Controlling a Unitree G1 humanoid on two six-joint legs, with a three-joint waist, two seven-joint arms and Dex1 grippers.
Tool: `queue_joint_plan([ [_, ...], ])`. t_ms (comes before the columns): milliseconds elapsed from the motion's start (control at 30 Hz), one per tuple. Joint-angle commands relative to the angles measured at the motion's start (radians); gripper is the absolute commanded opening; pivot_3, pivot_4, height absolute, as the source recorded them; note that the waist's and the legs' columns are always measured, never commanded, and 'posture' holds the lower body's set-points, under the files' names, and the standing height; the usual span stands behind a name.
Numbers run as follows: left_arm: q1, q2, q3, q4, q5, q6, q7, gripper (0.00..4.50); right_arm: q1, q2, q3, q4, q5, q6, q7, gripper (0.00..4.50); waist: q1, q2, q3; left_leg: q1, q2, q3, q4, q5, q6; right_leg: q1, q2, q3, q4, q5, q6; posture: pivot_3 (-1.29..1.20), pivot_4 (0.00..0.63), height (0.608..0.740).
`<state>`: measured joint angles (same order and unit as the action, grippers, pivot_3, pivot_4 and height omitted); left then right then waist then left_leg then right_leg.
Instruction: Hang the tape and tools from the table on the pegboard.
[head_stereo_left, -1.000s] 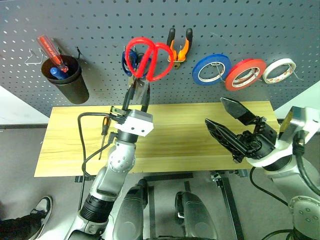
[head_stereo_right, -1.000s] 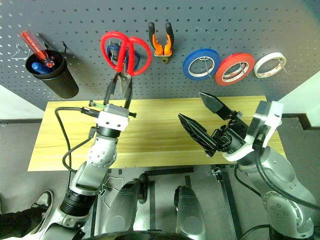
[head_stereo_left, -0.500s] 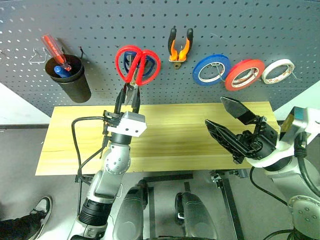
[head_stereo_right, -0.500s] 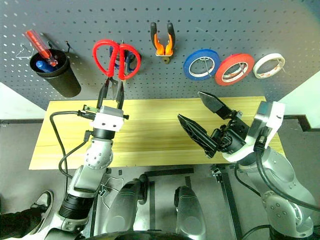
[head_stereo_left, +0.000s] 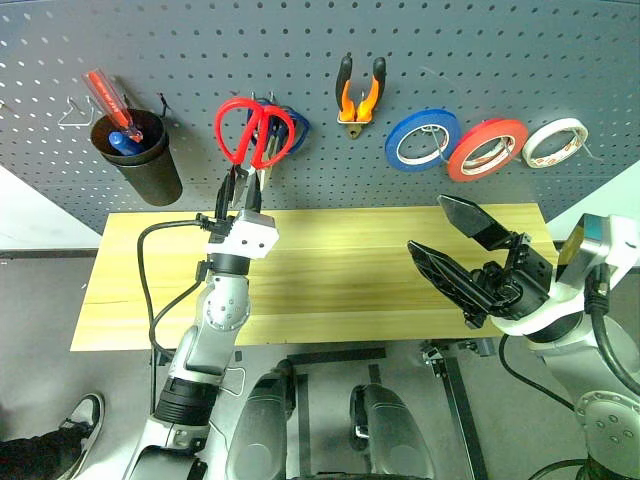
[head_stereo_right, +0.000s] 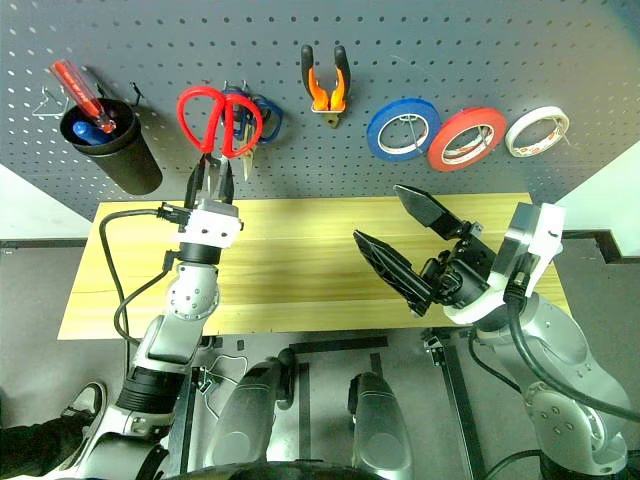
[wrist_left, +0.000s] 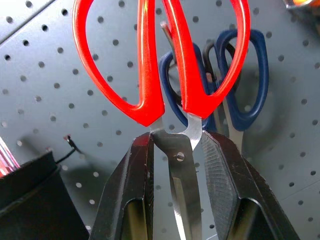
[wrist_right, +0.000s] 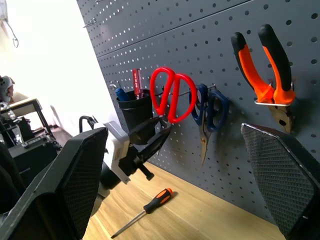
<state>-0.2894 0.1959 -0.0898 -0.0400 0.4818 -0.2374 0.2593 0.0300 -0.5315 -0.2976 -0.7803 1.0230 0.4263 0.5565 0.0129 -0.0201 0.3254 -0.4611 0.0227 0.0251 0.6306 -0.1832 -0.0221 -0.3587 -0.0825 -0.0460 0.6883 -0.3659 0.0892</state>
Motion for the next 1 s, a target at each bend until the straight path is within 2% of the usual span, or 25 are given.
queue_joint_plan([
  [33, -0.011, -0.003, -0.012, -0.005, 0.003, -0.032, 0.0, 1.04, 0.002, -0.011, -0.002, -0.032, 0.01, -0.016, -0.002, 4.5, 0.0, 0.0, 0.0, 0.0, 0.0, 0.0, 0.0, 0.0, -0.001, 0.0, 0.0, 0.0, 0.0, 0.0, 0.0, 0.0, 0.263, 0.714],
  [633, 0.041, -0.008, 0.007, -0.11, -0.023, -0.143, 0.01, 1.04, 0.037, -0.002, 0.026, -0.01, -0.053, -0.021, 0.013, 4.5, 0.0, 0.0, -0.003, 0.001, 0.0, 0.0, 0.001, 0.001, -0.001, 0.0, 0.0, 0.0, 0.002, 0.0, 0.0, 0.0, 0.255, 0.714],
  [833, 0.023, -0.018, -0.008, -0.059, -0.015, -0.119, -0.012, 1.04, 0.039, -0.004, 0.023, -0.018, -0.052, -0.02, 0.008, 4.5, 0.0, 0.0, -0.003, 0.001, 0.0, 0.0, 0.002, 0.001, -0.001, 0.001, 0.0, 0.0, 0.003, 0.0, 0.0, 0.0, 0.257, 0.714],
  [1000, -0.027, -0.034, -0.021, 0.074, -0.005, -0.104, 0.0, 1.04, 0.037, -0.004, 0.026, -0.024, -0.051, -0.019, 0.002, 4.5, 0.0, 0.0, -0.003, 0.001, 0.0, 0.0, 0.002, 0.0, 0.0, 0.001, 0.0, 0.0, 0.003, 0.0, 0.0, 0.0, 0.259, 0.714],
])
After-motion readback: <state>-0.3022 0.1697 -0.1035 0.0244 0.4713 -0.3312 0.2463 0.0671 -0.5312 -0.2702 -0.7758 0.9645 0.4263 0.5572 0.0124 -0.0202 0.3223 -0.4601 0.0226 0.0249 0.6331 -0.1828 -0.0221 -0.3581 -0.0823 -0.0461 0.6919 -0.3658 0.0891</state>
